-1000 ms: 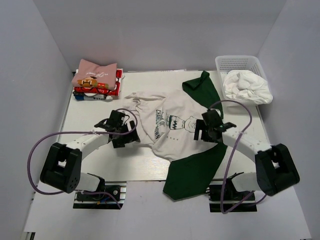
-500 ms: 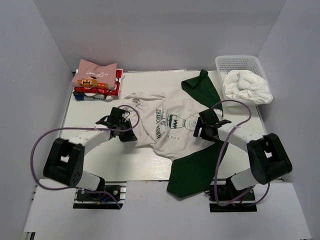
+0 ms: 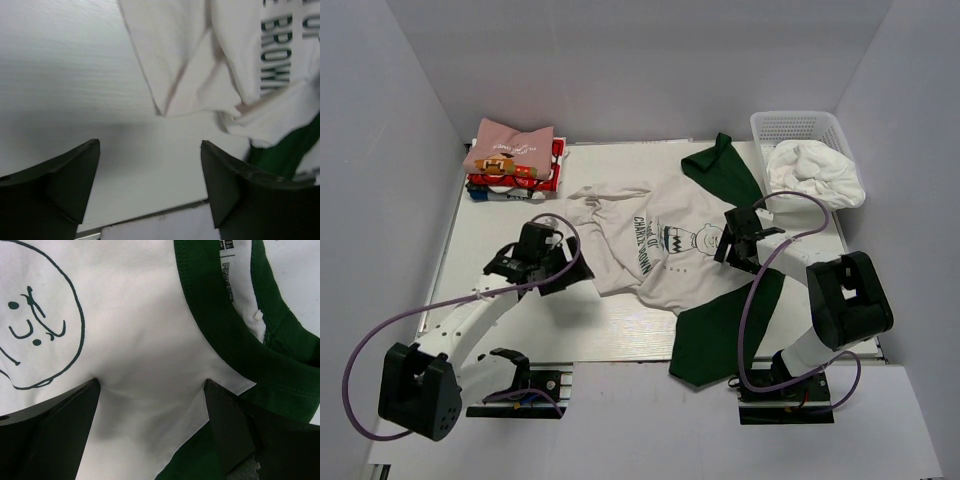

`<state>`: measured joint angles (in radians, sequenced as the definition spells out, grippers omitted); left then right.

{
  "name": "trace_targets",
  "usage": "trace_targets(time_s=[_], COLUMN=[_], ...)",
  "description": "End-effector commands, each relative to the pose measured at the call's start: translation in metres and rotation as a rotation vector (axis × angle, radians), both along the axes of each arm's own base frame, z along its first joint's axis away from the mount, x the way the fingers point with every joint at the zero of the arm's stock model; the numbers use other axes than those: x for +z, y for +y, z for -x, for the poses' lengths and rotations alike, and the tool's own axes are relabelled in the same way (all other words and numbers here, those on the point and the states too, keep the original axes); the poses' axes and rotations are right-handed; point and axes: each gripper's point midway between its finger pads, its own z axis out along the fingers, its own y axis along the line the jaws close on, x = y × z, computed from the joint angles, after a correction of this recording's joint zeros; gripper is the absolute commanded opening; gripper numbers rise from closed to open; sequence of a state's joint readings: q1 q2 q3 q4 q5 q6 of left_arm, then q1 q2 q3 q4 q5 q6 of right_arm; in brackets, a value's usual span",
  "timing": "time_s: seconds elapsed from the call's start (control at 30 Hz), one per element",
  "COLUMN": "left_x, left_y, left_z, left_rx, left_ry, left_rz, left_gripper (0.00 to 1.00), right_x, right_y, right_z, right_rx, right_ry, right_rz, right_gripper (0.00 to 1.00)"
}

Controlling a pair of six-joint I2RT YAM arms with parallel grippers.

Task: Fold and stack the t-shirts

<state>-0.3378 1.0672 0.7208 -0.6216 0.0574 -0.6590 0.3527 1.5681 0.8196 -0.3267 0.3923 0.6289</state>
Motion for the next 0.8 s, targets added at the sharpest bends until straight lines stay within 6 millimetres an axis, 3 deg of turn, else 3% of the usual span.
trace_targets(time_s=[0.0,0.1,0.2,0.27,0.3,0.47,0.57,0.67,0.7,0.77], left_x=[0.015,0.016,-0.02,-0.034,-0.044,-0.058,-0.071,-0.081,-0.085,-0.084], left_y=[-0.058,-0.073,-0.08,-0.086,-0.085,-0.081,-0.074,-0.064,-0.06,-0.061], left_z=[-0.001,-0.006,-0.007,-0.005,-0.001,-0.007,-0.012,-0.025,-0.024,-0.028], left_rx=[-0.31,-0.444,-0.501,-0.527,-0.531,-0.576,-0.571,-0.533,-0.519,-0.513], left_ry=[-0.1,-0.132,-0.015,0.017,0.038,0.052,0.076,0.096,0.113,0.108], left_rz=[0.213,0.169,0.048,0.007,-0.047,-0.204,-0.307,-0.416,-0.436,-0.444], left_gripper=[1.0,1.0,1.0,1.0,1.0,1.0,0.94,0.79,0.63,0.45], right_x=[-0.006,-0.008,-0.01,-0.011,-0.013,-0.015,-0.016,-0.014,-0.012,-0.013], right_y=[0.005,0.004,0.003,0.003,0.003,0.003,0.003,0.001,0.002,0.002], right_z=[0.0,0.002,0.005,0.007,0.008,0.008,0.008,0.007,0.006,0.007], right_rx=[0.066,0.084,0.086,0.089,0.087,0.09,0.102,0.107,0.107,0.107], right_ry=[0.031,0.038,0.052,0.058,0.062,0.071,0.071,0.068,0.059,0.059], right_rz=[-0.011,0.0,0.003,0.004,0.003,-0.001,-0.003,-0.003,-0.009,-0.015], right_gripper=[0.9,0.9,0.9,0.9,0.9,0.9,0.9,0.9,0.9,0.9])
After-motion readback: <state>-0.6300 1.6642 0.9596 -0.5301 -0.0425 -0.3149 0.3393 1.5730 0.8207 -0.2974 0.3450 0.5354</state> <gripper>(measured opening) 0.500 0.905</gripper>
